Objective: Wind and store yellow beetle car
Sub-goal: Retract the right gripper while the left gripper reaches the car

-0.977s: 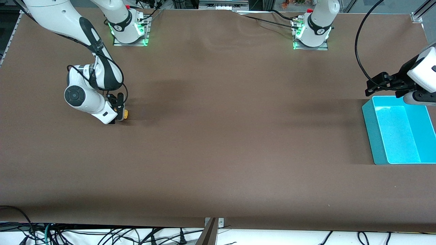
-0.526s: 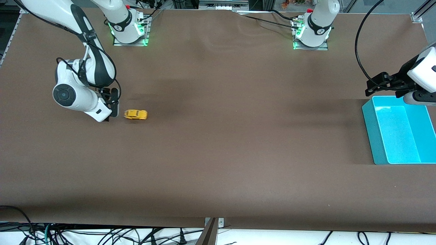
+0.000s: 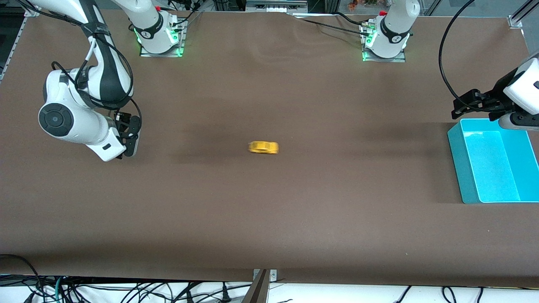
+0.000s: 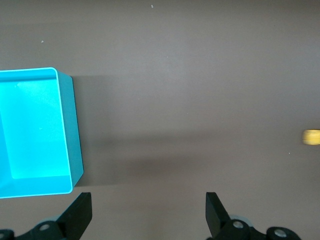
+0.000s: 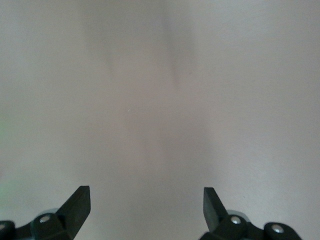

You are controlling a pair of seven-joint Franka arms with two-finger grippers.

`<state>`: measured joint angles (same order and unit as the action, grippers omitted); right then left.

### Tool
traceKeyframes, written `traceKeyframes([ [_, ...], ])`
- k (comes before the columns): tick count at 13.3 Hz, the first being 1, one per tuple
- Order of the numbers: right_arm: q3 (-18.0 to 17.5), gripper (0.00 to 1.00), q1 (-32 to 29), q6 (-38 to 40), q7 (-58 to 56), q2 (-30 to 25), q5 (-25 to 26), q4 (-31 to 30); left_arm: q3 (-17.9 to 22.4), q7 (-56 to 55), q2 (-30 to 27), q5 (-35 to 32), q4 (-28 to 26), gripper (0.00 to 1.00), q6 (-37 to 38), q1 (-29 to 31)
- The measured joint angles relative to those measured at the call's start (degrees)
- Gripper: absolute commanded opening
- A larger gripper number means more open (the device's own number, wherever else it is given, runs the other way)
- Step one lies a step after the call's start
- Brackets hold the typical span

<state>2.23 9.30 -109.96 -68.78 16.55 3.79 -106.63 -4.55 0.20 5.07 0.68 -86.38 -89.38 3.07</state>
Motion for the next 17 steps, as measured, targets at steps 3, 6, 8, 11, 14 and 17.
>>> traceKeyframes([
  [3, 0.0, 1.0, 1.1, 0.6, 7.6, 0.0, 0.0, 3.3, 0.0, 0.0, 0.0, 0.0, 0.0, 1.0, 0.0, 0.0],
  [6, 0.3, 1.0, 1.1, 1.6, 11.9, 0.0, 0.0, 6.8, 0.0, 0.0, 0.4, 0.0, 0.0, 1.0, 0.0, 0.0],
  [8, 0.7, 1.0, 0.7, 3.6, 13.5, 0.0, 0.0, 10.0, 0.0, 0.0, 0.7, 0.0, 0.0, 1.0, 0.0, 0.0],
  [11, 2.3, 1.0, -0.1, 7.9, 17.2, -0.1, 0.0, 15.3, -0.2, 0.5, 0.9, 0.0, -0.4, 1.0, 0.2, 0.0],
  [14, 4.4, 1.0, -0.4, 12.3, 19.8, -0.4, 0.0, 21.3, -1.3, 10.0, 3.3, 0.0, -1.4, 1.0, 0.5, -0.2],
  [17, 5.5, 1.0, -0.4, 15.9, 26.2, -0.5, 0.0, 23.7, -2.6, 26.4, 6.4, 0.0, -3.1, 1.0, 0.4, -0.4],
])
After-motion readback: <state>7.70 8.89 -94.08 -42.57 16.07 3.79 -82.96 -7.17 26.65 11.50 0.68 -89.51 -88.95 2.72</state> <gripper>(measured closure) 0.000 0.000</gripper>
